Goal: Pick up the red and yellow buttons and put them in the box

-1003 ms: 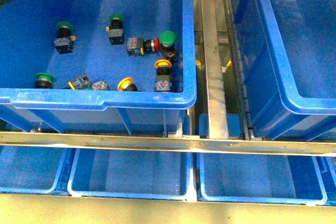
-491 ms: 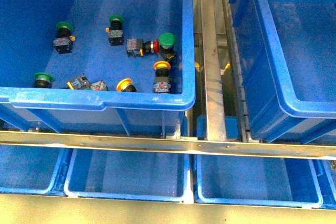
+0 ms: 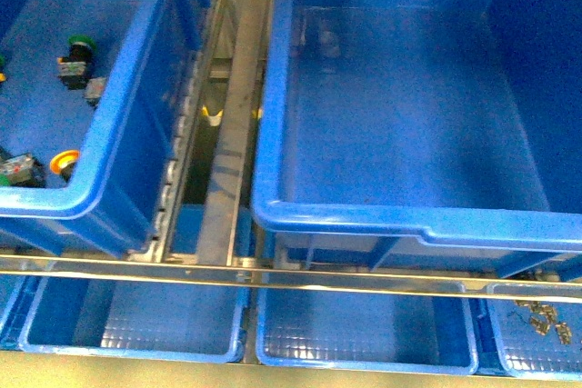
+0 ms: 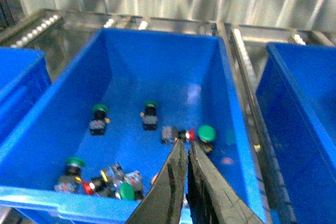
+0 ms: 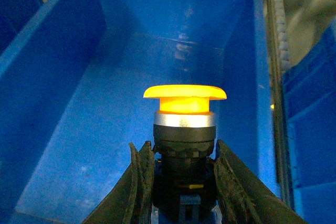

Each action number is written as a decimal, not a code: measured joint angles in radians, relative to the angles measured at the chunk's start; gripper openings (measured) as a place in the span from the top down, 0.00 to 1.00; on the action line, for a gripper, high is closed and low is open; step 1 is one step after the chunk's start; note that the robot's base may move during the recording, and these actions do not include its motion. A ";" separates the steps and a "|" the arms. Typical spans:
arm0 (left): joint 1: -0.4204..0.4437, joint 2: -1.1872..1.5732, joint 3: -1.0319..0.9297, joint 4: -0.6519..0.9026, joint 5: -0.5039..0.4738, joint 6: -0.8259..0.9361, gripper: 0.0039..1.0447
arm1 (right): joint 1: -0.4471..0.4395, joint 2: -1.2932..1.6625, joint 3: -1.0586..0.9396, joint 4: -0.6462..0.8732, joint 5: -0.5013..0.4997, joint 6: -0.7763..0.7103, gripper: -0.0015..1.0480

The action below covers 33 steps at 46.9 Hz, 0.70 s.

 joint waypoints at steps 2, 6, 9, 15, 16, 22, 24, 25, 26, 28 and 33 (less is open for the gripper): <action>0.001 -0.042 -0.008 -0.043 -0.001 0.000 0.98 | 0.000 0.000 0.000 -0.004 0.001 0.002 0.76; 0.003 -0.081 -0.014 -0.053 -0.001 0.000 0.98 | 0.000 -0.003 0.000 -0.013 0.002 0.003 0.76; 0.003 -0.088 -0.017 -0.053 0.000 0.000 0.98 | -0.002 -0.007 -0.003 -0.021 0.005 0.005 0.76; 0.003 -0.116 -0.045 -0.053 0.000 0.001 0.98 | -0.003 -0.014 -0.009 -0.029 0.013 0.007 0.76; 0.003 -0.116 -0.045 -0.053 0.001 0.001 0.98 | -0.003 -0.014 -0.010 -0.030 0.014 0.008 0.76; 0.003 -0.119 -0.045 -0.051 -0.002 0.001 0.98 | 0.000 -0.016 -0.019 -0.030 0.019 0.011 0.76; 0.003 -0.119 -0.045 -0.052 0.000 0.001 0.98 | 0.001 -0.016 -0.021 -0.030 0.021 0.011 0.76; 0.003 -0.120 -0.045 -0.052 0.000 0.001 0.98 | 0.003 -0.016 -0.022 -0.030 0.021 0.013 0.76; 0.003 -0.120 -0.045 -0.051 -0.001 0.001 0.98 | 0.005 -0.016 -0.022 -0.027 0.022 0.014 0.76; 0.003 -0.120 -0.045 -0.052 0.000 0.001 0.98 | 0.006 -0.016 -0.023 -0.021 0.023 0.017 0.76; 0.004 -0.120 -0.045 -0.051 0.006 0.002 0.98 | 0.004 -0.014 -0.032 -0.002 0.030 0.027 0.76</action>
